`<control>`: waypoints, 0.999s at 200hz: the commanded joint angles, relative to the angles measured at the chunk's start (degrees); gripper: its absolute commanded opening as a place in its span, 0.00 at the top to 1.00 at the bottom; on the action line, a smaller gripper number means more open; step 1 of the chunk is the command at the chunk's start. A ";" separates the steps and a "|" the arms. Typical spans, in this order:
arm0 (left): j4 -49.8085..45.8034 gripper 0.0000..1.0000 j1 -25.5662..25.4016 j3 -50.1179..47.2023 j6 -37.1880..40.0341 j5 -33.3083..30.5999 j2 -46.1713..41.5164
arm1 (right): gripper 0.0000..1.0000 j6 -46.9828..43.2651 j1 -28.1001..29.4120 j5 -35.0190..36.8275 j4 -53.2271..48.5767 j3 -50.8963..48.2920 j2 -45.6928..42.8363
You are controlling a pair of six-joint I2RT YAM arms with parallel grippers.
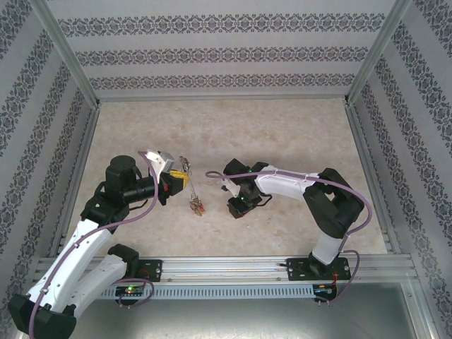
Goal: Put the keys on the keyring
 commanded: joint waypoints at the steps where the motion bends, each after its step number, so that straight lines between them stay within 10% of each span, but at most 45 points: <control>1: 3.63 1.00 0.53 0.12 0.63 0.32 -1.20 | 0.68 0.85 -0.18 -0.96 0.24 -0.13 1.15; 200: 3.67 1.00 0.50 0.02 0.72 -0.12 -1.31 | 0.87 1.29 1.48 0.26 -0.55 1.70 1.19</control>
